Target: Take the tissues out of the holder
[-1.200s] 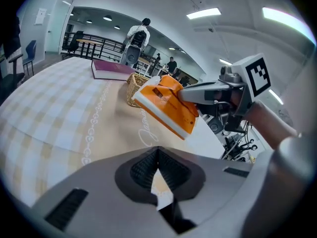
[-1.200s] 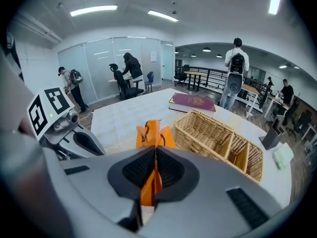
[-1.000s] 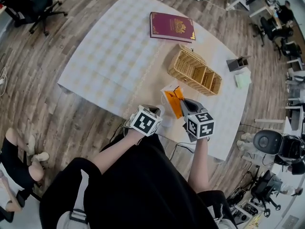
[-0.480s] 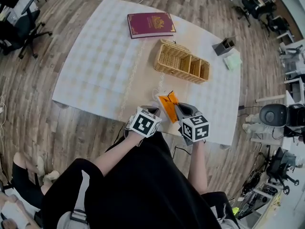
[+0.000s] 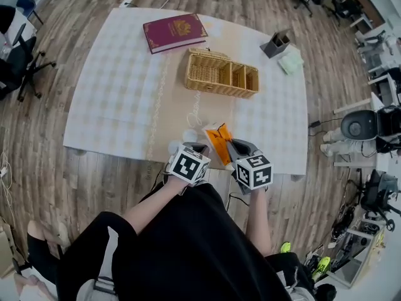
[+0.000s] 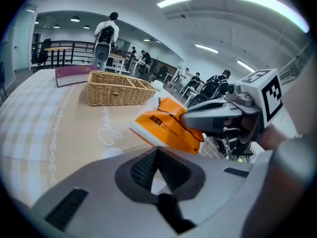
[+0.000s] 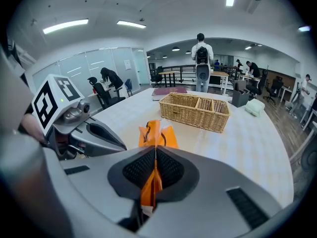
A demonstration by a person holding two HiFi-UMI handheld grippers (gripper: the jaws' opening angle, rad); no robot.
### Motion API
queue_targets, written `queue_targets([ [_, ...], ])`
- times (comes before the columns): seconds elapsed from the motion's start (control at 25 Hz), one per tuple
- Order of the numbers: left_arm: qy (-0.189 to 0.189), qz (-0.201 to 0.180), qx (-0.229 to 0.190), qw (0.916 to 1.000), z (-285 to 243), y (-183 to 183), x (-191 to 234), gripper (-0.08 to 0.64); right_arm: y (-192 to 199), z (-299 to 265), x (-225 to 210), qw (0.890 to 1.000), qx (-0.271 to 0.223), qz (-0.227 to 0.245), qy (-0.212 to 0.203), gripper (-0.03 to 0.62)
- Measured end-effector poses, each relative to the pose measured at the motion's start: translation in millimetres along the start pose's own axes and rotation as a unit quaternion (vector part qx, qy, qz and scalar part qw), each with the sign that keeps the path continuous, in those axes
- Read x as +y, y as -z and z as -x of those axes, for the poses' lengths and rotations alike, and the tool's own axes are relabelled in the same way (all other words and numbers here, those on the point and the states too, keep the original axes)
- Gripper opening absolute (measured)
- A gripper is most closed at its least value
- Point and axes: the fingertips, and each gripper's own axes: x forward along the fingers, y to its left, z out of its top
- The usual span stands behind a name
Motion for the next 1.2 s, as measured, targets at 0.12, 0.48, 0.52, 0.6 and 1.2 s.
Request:
queue_targets([
  [0.12,0.000,-0.005,-0.001,1.0000,-3,0,-9,0.000,6,8,-3,1.000,-0.006,-0.006,0.002,0.020],
  [0.48,-0.007,-0.003,-0.010,0.9999,-5,7,-50,0.000,30,38,-7,1.000,-0.016,-0.019,0.000,0.019],
  [0.52,-0.008,-0.003,-0.011,0.9999,-5,9,-55,0.000,32,42,-7,1.000,-0.018,-0.020,0.000,0.019],
  [0.6,-0.012,-0.003,-0.013,0.9998,-5,12,-63,0.000,35,50,-8,1.000,-0.022,-0.021,-0.001,0.018],
  [1.2,-0.042,-0.017,-0.006,0.9990,-13,39,-117,0.000,91,103,-16,0.998,-0.038,-0.047,0.007,0.018],
])
